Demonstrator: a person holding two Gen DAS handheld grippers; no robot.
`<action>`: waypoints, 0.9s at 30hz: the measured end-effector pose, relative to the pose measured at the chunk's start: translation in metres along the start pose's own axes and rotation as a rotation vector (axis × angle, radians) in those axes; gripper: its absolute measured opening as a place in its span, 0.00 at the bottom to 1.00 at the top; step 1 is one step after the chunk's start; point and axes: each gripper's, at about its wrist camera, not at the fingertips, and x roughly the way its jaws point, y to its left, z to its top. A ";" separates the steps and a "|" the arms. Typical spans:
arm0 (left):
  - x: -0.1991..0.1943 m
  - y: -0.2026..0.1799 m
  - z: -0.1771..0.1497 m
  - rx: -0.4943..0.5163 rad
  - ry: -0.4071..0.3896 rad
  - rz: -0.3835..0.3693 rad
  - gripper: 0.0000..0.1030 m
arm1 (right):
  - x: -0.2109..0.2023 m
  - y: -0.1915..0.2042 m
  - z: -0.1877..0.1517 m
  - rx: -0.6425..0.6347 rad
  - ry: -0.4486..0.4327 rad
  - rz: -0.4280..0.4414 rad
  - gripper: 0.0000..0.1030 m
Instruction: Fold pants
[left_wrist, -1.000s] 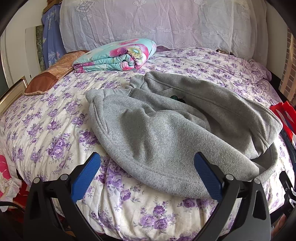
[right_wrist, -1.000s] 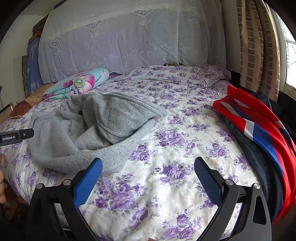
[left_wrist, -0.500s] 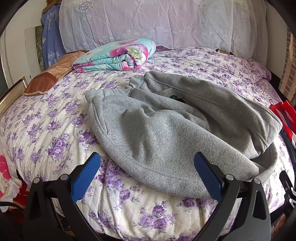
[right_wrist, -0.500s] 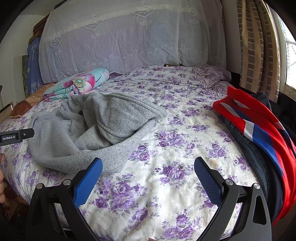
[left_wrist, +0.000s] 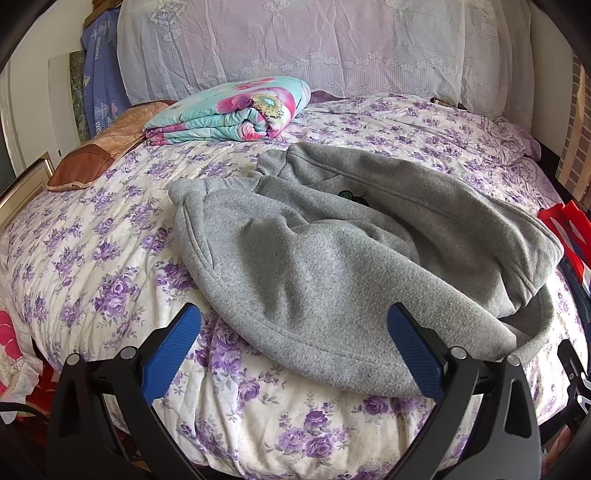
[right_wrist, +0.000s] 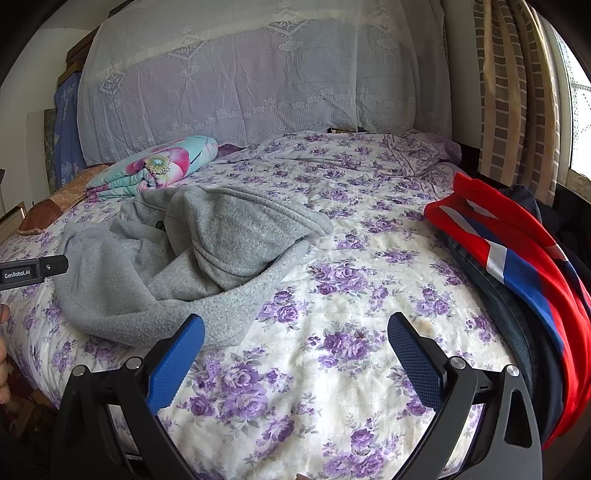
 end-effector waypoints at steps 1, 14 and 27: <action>0.000 0.000 0.000 0.000 0.000 0.000 0.95 | 0.000 0.001 0.000 0.000 -0.001 -0.001 0.97; 0.000 0.000 0.000 0.000 0.001 -0.001 0.96 | 0.001 0.002 0.000 -0.003 -0.001 -0.001 0.97; 0.000 0.001 0.000 -0.001 0.001 -0.002 0.96 | 0.001 0.002 0.000 -0.003 0.000 -0.002 0.97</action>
